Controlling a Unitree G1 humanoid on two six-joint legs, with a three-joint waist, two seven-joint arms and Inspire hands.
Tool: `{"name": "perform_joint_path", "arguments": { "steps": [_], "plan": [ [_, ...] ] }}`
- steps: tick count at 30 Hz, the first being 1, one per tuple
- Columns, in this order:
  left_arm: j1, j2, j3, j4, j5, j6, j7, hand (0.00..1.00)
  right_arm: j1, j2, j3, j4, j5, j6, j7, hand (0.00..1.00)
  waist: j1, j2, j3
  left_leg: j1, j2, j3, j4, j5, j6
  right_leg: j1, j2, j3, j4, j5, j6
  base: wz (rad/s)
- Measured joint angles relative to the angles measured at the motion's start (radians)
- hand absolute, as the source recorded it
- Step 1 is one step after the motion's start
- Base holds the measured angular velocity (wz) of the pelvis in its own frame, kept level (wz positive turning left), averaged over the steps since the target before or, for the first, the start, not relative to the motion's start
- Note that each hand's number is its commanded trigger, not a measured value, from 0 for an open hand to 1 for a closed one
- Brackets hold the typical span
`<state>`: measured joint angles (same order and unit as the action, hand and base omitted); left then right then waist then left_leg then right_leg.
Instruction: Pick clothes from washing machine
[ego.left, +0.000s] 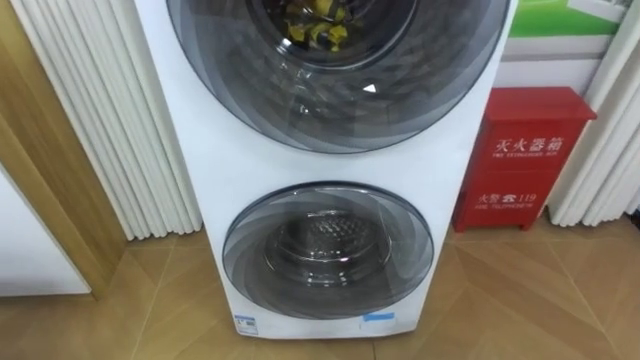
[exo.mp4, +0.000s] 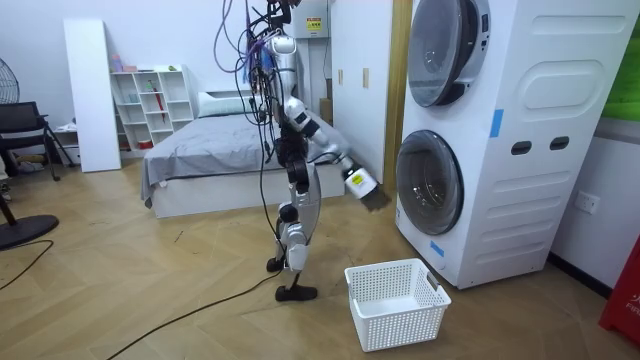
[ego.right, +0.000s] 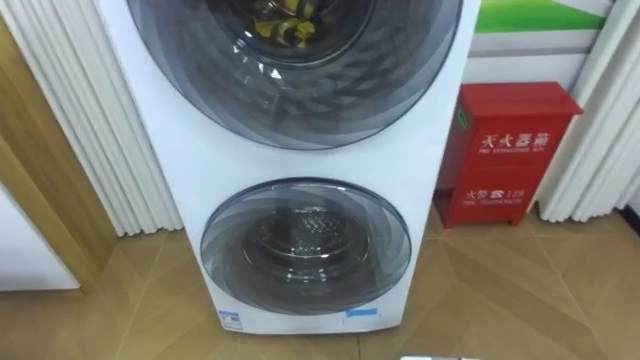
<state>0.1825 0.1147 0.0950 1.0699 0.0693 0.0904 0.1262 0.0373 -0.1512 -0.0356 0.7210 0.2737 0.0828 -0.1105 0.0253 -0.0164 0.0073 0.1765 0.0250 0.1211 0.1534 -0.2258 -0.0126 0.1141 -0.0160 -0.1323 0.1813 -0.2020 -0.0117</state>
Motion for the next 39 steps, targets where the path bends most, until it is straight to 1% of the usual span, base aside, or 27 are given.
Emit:
{"name": "perform_joint_path", "arguments": {
  "steps": [4,6,7,9,11,13,15,17,19,20,21,24,28,30,34,36,39],
  "plan": [
    [0.002,0.007,-0.001,-0.038,0.002,0.001,-0.010,0.00,-0.043,0.000,0.020,-0.148,0.007,0.003,-0.002,0.00,0.011,-0.007,-0.0030,-0.011,0.000,-0.001,0.000,0.000,0.000,-0.010,-0.002,-0.009,0.003,0.000,0.000,0.10],
    [0.006,0.012,0.004,-0.040,0.003,0.005,-0.014,0.00,-0.066,-0.001,0.011,-0.217,0.008,0.006,-0.009,0.00,0.008,-0.019,-0.0033,-0.015,0.000,-0.005,-0.002,0.000,0.000,-0.010,-0.002,-0.013,0.004,0.000,0.000,0.00],
    [0.006,0.013,0.007,-0.039,0.004,0.006,-0.015,0.00,-0.071,-0.004,0.009,-0.233,0.008,0.006,-0.016,0.00,0.009,-0.021,-0.0032,-0.016,0.000,-0.010,-0.002,0.000,0.000,-0.010,-0.002,-0.014,0.005,0.000,0.000,0.00],
    [0.007,0.021,0.010,-0.044,0.005,0.017,-0.031,0.00,-0.106,-0.021,0.004,-0.288,0.018,0.006,-0.046,0.00,0.004,-0.024,-0.0045,-0.016,-0.001,-0.014,-0.002,0.000,0.000,-0.011,-0.003,-0.018,0.004,0.002,0.002,0.00],
    [0.005,0.022,0.009,-0.057,0.012,0.023,-0.046,0.00,-0.131,-0.037,0.004,-0.332,0.025,0.006,-0.062,0.00,0.004,-0.024,-0.0046,-0.017,0.000,-0.014,-0.002,0.000,0.000,-0.011,-0.003,-0.020,0.004,0.002,0.003,0.00],
    [0.005,0.024,0.009,-0.072,0.012,0.033,-0.058,0.00,-0.170,-0.050,0.004,-0.354,0.030,0.006,-0.070,0.00,0.005,-0.023,-0.0051,-0.016,0.000,-0.013,-0.002,0.000,0.000,-0.011,-0.002,-0.019,0.004,0.003,0.003,0.00],
    [0.000,0.025,0.009,-0.071,0.011,0.039,-0.067,0.00,-0.222,-0.069,0.004,-0.387,0.024,0.016,-0.095,0.00,0.004,-0.018,-0.0077,-0.021,0.000,-0.012,-0.002,0.000,0.000,-0.015,-0.003,-0.020,0.004,0.003,0.003,0.00],
    [-0.007,0.030,0.009,-0.069,0.011,0.052,-0.069,0.00,-0.267,-0.089,0.001,-0.386,0.034,0.019,-0.113,0.00,0.001,-0.015,-0.0095,-0.026,0.000,-0.017,-0.002,0.000,0.000,-0.015,-0.003,-0.024,0.004,0.003,0.003,0.08],
    [-0.009,0.035,0.009,-0.072,0.012,0.066,-0.071,0.00,-0.305,-0.095,-0.028,-0.391,0.034,0.029,-0.129,0.00,0.000,-0.013,-0.0115,-0.026,0.000,-0.022,-0.002,0.000,0.000,-0.016,-0.003,-0.028,0.004,0.003,0.003,0.09],
    [-0.008,0.037,0.009,-0.073,0.012,0.077,-0.075,0.00,-0.337,-0.102,-0.030,-0.399,0.034,0.042,-0.148,0.00,0.003,-0.013,-0.0121,-0.029,0.000,-0.027,-0.001,0.000,0.000,-0.018,-0.003,-0.033,0.004,0.003,0.003,0.05],
    [-0.008,0.040,0.009,-0.074,0.012,0.083,-0.081,0.00,-0.369,-0.110,-0.030,-0.402,0.034,0.045,-0.154,0.00,0.001,-0.013,-0.0121,-0.031,0.001,-0.030,-0.001,0.000,0.000,-0.019,-0.003,-0.035,0.004,0.003,0.003,0.05],
    [-0.011,0.041,0.007,-0.085,0.012,0.091,-0.097,0.00,-0.414,-0.130,-0.030,-0.421,0.034,0.046,-0.160,0.00,0.002,-0.016,-0.0139,-0.031,0.001,-0.043,-0.001,0.000,0.000,-0.016,-0.002,-0.043,0.004,0.003,0.003,0.10],
    [-0.020,0.042,0.006,-0.094,0.012,0.103,-0.110,0.00,-0.443,-0.130,-0.030,-0.423,0.035,0.054,-0.162,0.00,0.008,-0.021,-0.0154,-0.040,0.002,-0.043,-0.001,0.000,0.000,-0.025,-0.002,-0.046,0.004,0.003,0.003,0.03],
    [-0.019,0.048,0.006,-0.118,0.012,0.116,-0.119,0.00,-0.461,-0.131,-0.030,-0.429,0.035,0.072,-0.175,0.00,0.008,-0.023,-0.0152,-0.050,0.002,-0.045,-0.001,0.000,0.000,-0.035,-0.002,-0.045,0.004,0.003,0.002,-0.02],
    [-0.017,0.059,0.006,-0.148,0.012,0.123,-0.126,0.00,-0.502,-0.136,-0.030,-0.430,0.042,0.080,-0.188,0.00,0.007,-0.023,-0.0156,-0.058,0.002,-0.045,-0.001,0.000,0.000,-0.045,-0.001,-0.044,0.005,0.003,0.002,-0.02],
    [-0.027,0.063,0.006,-0.148,0.014,0.123,-0.139,0.00,-0.522,-0.164,-0.030,-0.430,0.075,0.082,-0.196,0.00,0.011,-0.026,-0.0160,-0.061,0.002,-0.051,-0.001,0.000,0.000,-0.046,-0.001,-0.045,0.005,0.003,0.002,0.04],
    [-0.027,0.070,0.005,-0.148,0.014,0.124,-0.139,0.00,-0.538,-0.183,-0.030,-0.432,0.085,0.082,-0.201,0.00,0.012,-0.033,-0.0150,-0.061,0.003,-0.055,-0.001,0.000,0.000,-0.045,0.000,-0.046,0.005,0.003,0.002,0.00]
  ]
}}
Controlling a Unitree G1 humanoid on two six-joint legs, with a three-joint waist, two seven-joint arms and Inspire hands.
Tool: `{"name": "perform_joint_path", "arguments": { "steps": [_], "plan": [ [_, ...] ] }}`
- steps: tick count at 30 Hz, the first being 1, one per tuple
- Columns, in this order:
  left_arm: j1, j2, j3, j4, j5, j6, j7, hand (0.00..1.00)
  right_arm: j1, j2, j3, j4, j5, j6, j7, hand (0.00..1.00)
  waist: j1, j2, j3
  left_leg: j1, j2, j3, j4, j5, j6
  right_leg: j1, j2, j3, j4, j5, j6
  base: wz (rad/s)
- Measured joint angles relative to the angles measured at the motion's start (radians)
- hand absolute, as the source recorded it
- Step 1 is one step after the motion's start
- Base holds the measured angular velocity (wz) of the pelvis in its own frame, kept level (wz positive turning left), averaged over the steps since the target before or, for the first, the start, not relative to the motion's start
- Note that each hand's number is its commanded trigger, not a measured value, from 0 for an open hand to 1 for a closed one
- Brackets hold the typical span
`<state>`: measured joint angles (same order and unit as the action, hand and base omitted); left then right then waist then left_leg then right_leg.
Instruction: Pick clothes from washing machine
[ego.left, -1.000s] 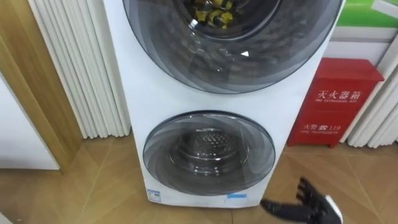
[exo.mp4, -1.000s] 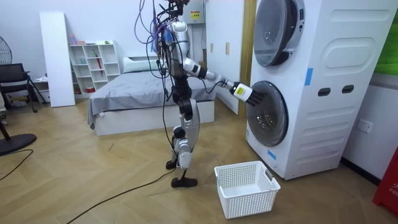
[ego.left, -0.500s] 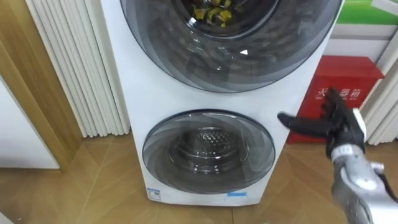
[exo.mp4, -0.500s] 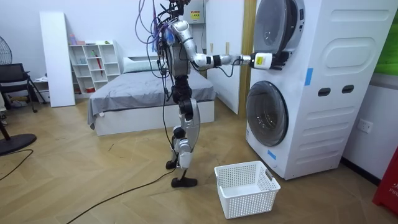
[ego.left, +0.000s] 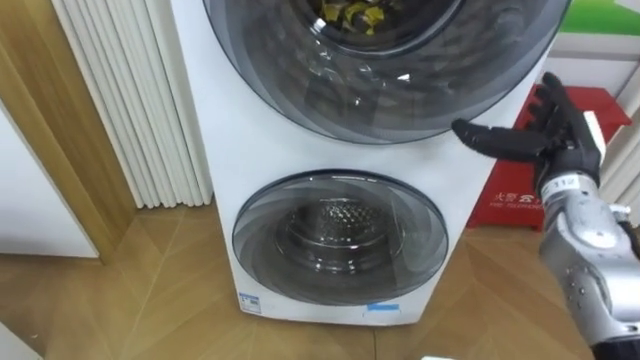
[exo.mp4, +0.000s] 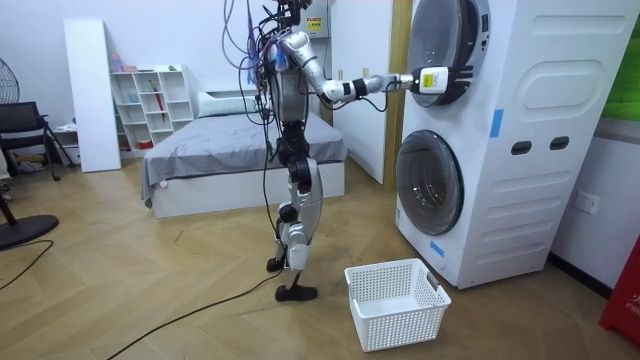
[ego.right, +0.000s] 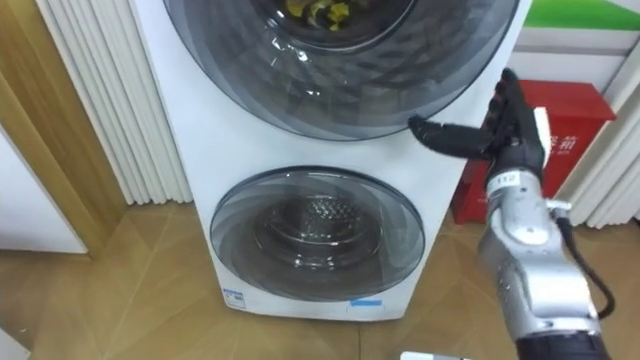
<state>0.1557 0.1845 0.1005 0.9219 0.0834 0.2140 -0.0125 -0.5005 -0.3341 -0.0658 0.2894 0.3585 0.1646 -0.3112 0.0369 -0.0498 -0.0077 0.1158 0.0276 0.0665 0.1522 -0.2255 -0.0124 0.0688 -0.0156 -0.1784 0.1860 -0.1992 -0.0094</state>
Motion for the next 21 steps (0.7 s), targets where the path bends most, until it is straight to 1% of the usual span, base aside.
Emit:
{"name": "perform_joint_path", "arguments": {
  "steps": [2,5,7,9,10,11,12,13,14,15,16,17,18,19,20,21],
  "plan": [
    [-0.001,0.002,-0.003,0.000,0.000,0.001,0.000,0.00,0.000,-0.005,0.001,0.000,-0.002,0.000,-0.004,0.00,0.004,-0.005,0.0012,0.000,0.000,-0.002,0.000,0.000,0.000,-0.001,0.001,0.005,0.000,0.000,0.000,-0.03],
    [-0.009,0.003,-0.006,0.000,0.009,0.002,-0.005,0.00,-0.003,-0.012,0.001,0.000,-0.002,0.001,-0.004,0.00,0.023,-0.010,0.0037,0.001,0.000,-0.007,0.000,0.000,0.000,-0.005,0.002,0.012,0.000,0.000,0.000,-0.09],
    [-0.014,0.004,-0.006,0.000,0.010,0.001,-0.014,0.00,-0.018,-0.012,0.002,0.000,-0.003,0.002,-0.003,0.00,0.024,-0.010,0.0039,0.001,-0.001,-0.019,0.000,0.000,0.000,-0.005,0.002,0.014,0.001,0.000,0.000,0.02],
    [-0.020,0.004,-0.005,0.000,0.030,0.001,-0.020,0.00,-0.061,-0.015,0.004,-0.001,-0.012,0.005,-0.004,0.00,0.028,-0.010,0.0037,0.001,-0.001,-0.031,0.000,0.000,0.000,-0.006,0.003,0.013,0.004,0.000,0.000,0.00],
    [-0.021,0.004,-0.005,0.000,0.036,0.001,-0.020,0.00,-0.069,-0.016,0.002,-0.001,-0.013,0.008,-0.013,0.00,0.027,-0.011,0.0036,0.001,-0.001,-0.037,0.000,0.000,0.000,-0.007,0.003,0.012,0.007,0.000,0.000,-0.06],
    [-0.024,0.004,-0.005,-0.001,0.039,0.001,-0.020,0.00,-0.073,-0.028,0.002,0.000,-0.013,0.010,-0.016,0.00,0.027,-0.007,0.0047,0.007,0.007,-0.063,-0.001,0.003,0.003,-0.031,0.007,0.008,0.056,-0.001,-0.001,-0.29],
    [-0.026,0.007,-0.004,0.000,0.042,0.001,-0.018,0.00,-0.074,-0.031,0.005,-0.001,-0.014,0.010,-0.009,0.00,0.034,0.010,0.0117,0.024,0.045,-0.142,-0.008,0.007,0.008,-0.114,0.033,-0.004,0.169,-0.027,-0.020,-0.50],
    [-0.025,0.016,0.004,0.000,0.052,0.000,-0.018,0.00,-0.077,-0.028,0.009,-0.002,-0.013,0.010,0.002,0.00,0.037,0.015,0.0117,0.023,0.062,-0.176,-0.009,0.007,0.008,-0.149,0.065,0.015,0.131,-0.032,-0.047,-0.84],
    [-0.029,0.038,0.033,0.000,0.090,0.001,-0.018,0.00,-0.099,-0.027,0.026,-0.018,-0.011,0.014,0.012,0.00,0.041,-0.013,0.0075,0.001,0.072,-0.182,0.001,0.001,-0.002,-0.214,0.088,0.020,-0.022,0.075,-0.080,-0.57],
    [-0.033,0.035,0.054,0.026,0.128,0.003,-0.013,0.00,-0.120,-0.037,0.030,-0.023,-0.012,0.017,0.006,0.00,0.023,-0.012,0.0110,0.007,0.078,-0.171,0.008,-0.041,-0.050,-0.241,0.072,-0.018,-0.012,0.205,-0.087,-0.30],
    [-0.044,0.031,0.051,0.037,0.137,0.009,-0.009,0.00,-0.121,-0.046,0.029,-0.022,-0.011,0.018,-0.008,0.00,0.018,-0.004,0.0096,0.018,0.088,-0.150,0.003,-0.051,-0.055,-0.235,0.075,-0.023,0.005,0.197,-0.087,0.17],
    [-0.051,0.028,0.032,0.029,0.141,0.012,-0.009,0.00,-0.121,-0.060,0.027,-0.021,-0.007,0.021,-0.026,0.00,0.015,-0.007,0.0113,0.023,0.089,-0.102,-0.012,-0.048,-0.056,-0.219,0.073,-0.021,0.008,0.194,-0.085,0.20],
    [-0.055,0.028,0.014,0.016,0.142,0.013,-0.011,0.00,-0.127,-0.065,0.036,-0.021,-0.008,0.025,-0.027,0.00,0.014,-0.011,0.0119,0.002,0.093,-0.068,-0.026,-0.026,-0.051,-0.211,0.069,-0.019,0.008,0.193,-0.085,0.14],
    [-0.059,0.027,0.010,0.012,0.143,0.013,-0.011,0.00,-0.133,-0.062,0.036,-0.021,-0.008,0.027,-0.027,0.00,0.016,-0.012,0.0106,-0.007,0.093,-0.052,-0.016,-0.027,-0.045,-0.210,0.069,-0.020,0.007,0.192,-0.082,0.12],
    [-0.065,0.028,0.003,0.010,0.144,0.023,-0.008,0.00,-0.153,-0.062,0.036,-0.021,0.000,0.038,-0.023,0.00,0.016,-0.017,0.0074,-0.008,0.086,-0.046,-0.016,-0.022,-0.037,-0.210,0.065,-0.020,0.002,0.189,-0.077,0.09],
    [-0.069,0.028,0.001,0.010,0.144,0.032,-0.004,0.00,-0.183,-0.062,0.036,-0.021,0.027,0.046,-0.021,0.00,0.023,-0.022,0.0067,-0.010,0.075,-0.045,-0.017,-0.019,-0.031,-0.209,0.059,-0.020,-0.002,0.186,-0.072,0.06]
  ]
}}
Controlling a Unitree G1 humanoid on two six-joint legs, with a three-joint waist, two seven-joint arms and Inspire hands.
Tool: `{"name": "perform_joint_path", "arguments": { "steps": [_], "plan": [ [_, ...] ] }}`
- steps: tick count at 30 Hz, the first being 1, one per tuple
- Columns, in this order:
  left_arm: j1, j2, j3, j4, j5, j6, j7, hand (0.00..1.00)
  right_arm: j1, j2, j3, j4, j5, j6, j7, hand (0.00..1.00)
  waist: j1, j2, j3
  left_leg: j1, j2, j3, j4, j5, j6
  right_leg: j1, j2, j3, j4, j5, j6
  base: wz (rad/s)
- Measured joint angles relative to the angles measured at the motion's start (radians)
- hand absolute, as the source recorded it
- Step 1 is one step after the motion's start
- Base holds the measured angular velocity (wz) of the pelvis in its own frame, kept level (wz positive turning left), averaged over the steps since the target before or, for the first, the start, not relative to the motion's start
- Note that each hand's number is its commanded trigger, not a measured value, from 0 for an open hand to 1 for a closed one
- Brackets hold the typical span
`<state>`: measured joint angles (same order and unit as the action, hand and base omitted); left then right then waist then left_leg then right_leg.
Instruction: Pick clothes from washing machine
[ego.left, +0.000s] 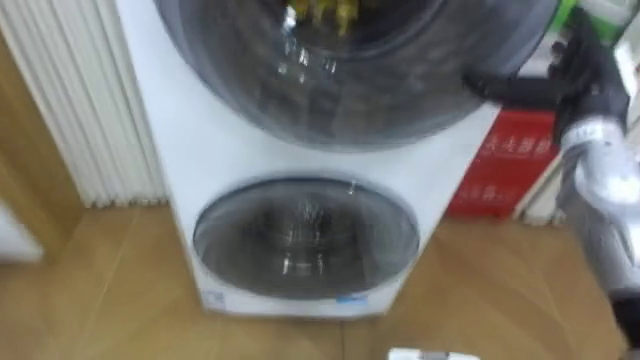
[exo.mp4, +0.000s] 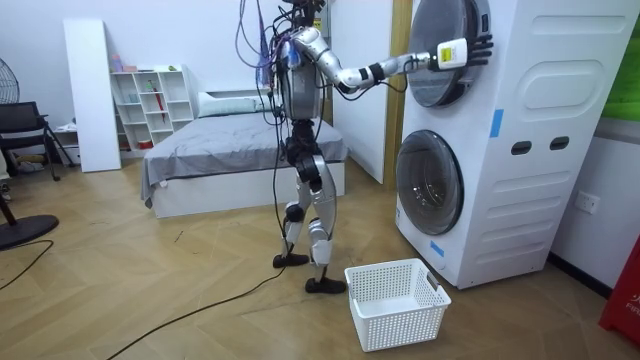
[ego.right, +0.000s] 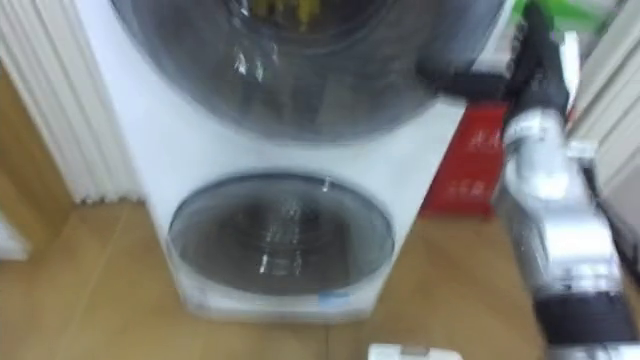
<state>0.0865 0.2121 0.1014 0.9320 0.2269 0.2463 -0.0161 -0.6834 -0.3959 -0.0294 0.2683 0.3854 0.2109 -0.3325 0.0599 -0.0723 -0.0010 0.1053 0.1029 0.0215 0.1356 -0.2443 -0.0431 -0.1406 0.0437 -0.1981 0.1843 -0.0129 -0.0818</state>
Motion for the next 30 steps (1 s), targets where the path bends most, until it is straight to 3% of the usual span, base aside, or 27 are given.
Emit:
{"name": "perform_joint_path", "arguments": {
  "steps": [4,8,14,19,26,30],
  "plan": [
    [0.019,0.004,-0.003,0.002,0.000,0.016,0.006,0.00,-0.025,-0.002,-0.009,0.001,0.032,0.021,-0.020,0.00,0.005,-0.003,-0.0020,0.003,-0.020,-0.001,0.004,0.006,0.010,0.011,-0.009,-0.006,0.000,-0.004,0.007,0.10],
    [0.034,0.005,-0.003,-0.003,0.001,0.017,0.006,0.00,-0.025,-0.006,-0.010,-0.008,-0.009,0.023,-0.014,0.00,-0.001,0.000,-0.0033,-0.017,-0.030,-0.001,0.024,0.005,0.012,0.012,-0.019,-0.006,0.001,-0.021,0.028,0.17],
    [0.035,0.004,-0.005,-0.009,0.002,0.014,0.004,0.00,-0.024,-0.009,0.002,-0.114,-0.146,0.031,0.013,0.00,0.003,0.017,-0.0146,-0.011,-0.028,0.000,0.029,0.006,0.011,0.022,-0.019,-0.011,0.005,-0.009,0.011,0.01],
    [0.029,0.003,-0.006,-0.010,0.000,0.013,0.004,0.00,0.027,-0.009,0.003,-0.207,-0.193,0.032,0.031,0.00,-0.001,0.018,-0.0152,0.012,-0.028,0.009,0.030,0.006,0.011,0.041,-0.020,-0.009,0.003,-0.012,0.015,0.00],
    [0.016,0.007,-0.035,-0.007,-0.001,-0.015,0.006,0.00,0.118,-0.007,0.007,-0.310,-0.263,0.026,0.082,0.00,-0.007,0.022,-0.0073,0.030,-0.028,0.036,0.022,0.006,0.012,0.056,-0.022,0.000,0.004,-0.024,0.025,-0.03],
    [0.020,0.009,-0.065,0.003,-0.042,-0.031,0.006,0.00,0.184,-0.004,0.007,-0.334,-0.290,-0.024,0.089,0.00,-0.001,0.017,0.0013,0.040,-0.026,0.044,0.022,0.006,0.012,0.062,-0.016,0.004,0.002,-0.024,0.026,-0.03]
  ]
}}
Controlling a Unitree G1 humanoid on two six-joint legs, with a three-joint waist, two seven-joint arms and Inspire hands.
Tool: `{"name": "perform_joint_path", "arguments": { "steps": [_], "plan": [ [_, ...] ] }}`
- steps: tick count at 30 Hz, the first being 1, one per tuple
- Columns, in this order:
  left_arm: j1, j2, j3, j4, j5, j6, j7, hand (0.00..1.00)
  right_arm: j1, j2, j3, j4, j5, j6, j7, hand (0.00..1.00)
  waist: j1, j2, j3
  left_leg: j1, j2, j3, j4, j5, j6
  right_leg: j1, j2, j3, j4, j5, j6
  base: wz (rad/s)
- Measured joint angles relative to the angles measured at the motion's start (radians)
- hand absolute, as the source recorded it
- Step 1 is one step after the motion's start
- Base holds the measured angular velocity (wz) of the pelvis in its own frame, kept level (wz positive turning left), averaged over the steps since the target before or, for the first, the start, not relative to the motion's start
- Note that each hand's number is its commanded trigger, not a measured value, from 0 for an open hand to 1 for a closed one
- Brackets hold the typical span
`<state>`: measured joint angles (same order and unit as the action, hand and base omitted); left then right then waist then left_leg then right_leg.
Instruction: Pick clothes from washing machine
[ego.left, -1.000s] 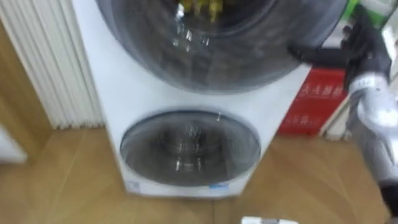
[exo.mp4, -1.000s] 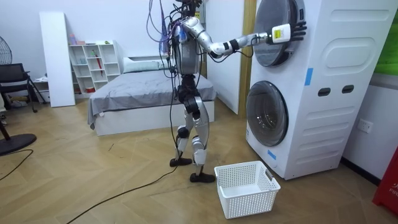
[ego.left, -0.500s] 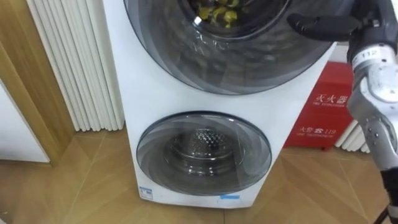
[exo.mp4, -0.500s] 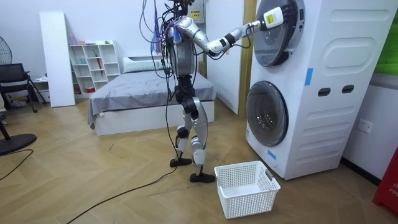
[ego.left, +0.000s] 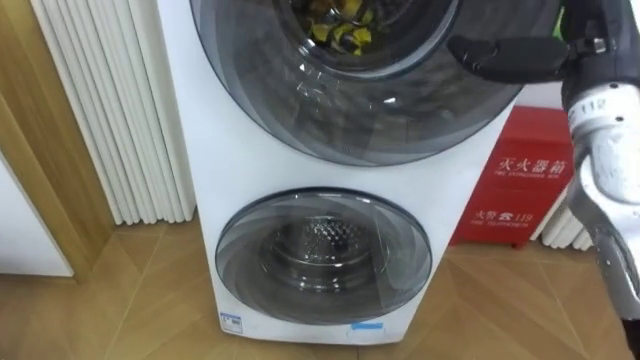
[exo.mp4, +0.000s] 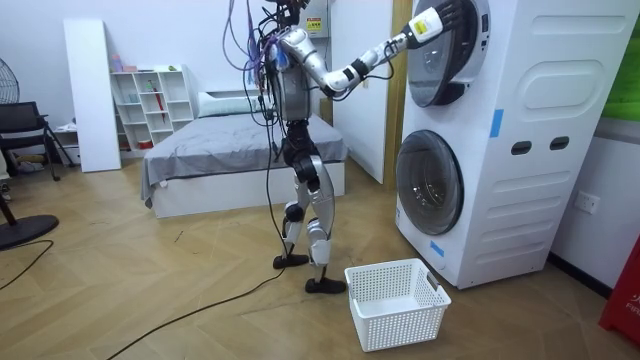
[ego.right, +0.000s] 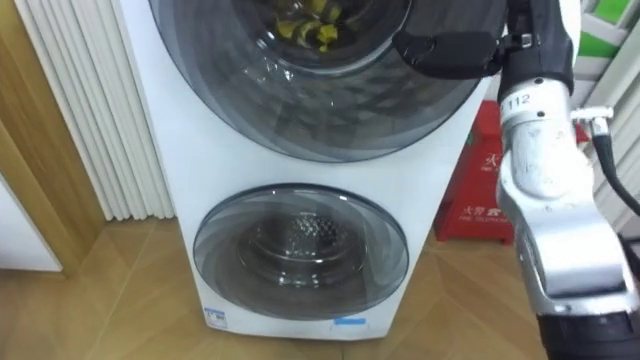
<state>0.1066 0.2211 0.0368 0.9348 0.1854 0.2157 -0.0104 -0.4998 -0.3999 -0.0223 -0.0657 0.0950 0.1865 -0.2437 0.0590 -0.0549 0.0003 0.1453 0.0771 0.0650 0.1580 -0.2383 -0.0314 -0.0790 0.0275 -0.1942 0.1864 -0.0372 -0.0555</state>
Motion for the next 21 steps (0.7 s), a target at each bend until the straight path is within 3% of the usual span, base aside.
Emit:
{"name": "perform_joint_path", "arguments": {
  "steps": [7,9,12,18,21],
  "plan": [
    [-0.003,0.000,-0.001,-0.022,0.001,-0.002,-0.001,0.00,0.141,0.052,-0.032,-0.151,-0.034,-0.027,0.036,0.00,-0.004,0.003,-0.0016,0.000,0.005,0.006,-0.012,-0.006,-0.002,-0.002,0.006,-0.003,-0.001,0.001,-0.002,-0.02],
    [-0.002,-0.001,-0.021,-0.022,-0.032,-0.006,0.004,0.00,0.177,0.083,-0.032,-0.159,-0.032,-0.063,0.043,0.00,-0.004,0.009,-0.0033,0.004,0.007,0.016,-0.014,-0.006,-0.002,-0.002,0.008,-0.002,-0.001,0.008,-0.013,-0.10],
    [0.003,-0.005,-0.051,-0.020,-0.055,-0.022,0.007,0.00,0.237,0.136,-0.032,-0.183,-0.016,-0.082,0.046,0.00,-0.009,0.016,-0.0049,0.006,0.008,0.016,-0.015,-0.006,-0.002,-0.001,0.009,-0.001,-0.001,0.009,-0.013,-0.02],
    [0.004,-0.006,-0.103,-0.020,-0.061,-0.027,0.024,0.00,0.313,0.149,0.018,-0.192,-0.010,-0.166,0.047,0.00,-0.009,0.047,-0.0039,0.015,0.012,0.031,-0.017,-0.007,-0.004,0.001,0.013,0.003,-0.001,0.010,-0.015,-0.06],
    [0.004,-0.006,-0.105,-0.020,-0.063,-0.033,0.025,0.00,0.349,0.166,0.037,-0.190,0.016,-0.189,0.065,0.00,-0.016,0.058,-0.0031,0.015,0.013,0.033,-0.016,-0.009,-0.007,0.002,0.015,0.005,-0.002,0.005,-0.008,-0.02]
  ]
}}
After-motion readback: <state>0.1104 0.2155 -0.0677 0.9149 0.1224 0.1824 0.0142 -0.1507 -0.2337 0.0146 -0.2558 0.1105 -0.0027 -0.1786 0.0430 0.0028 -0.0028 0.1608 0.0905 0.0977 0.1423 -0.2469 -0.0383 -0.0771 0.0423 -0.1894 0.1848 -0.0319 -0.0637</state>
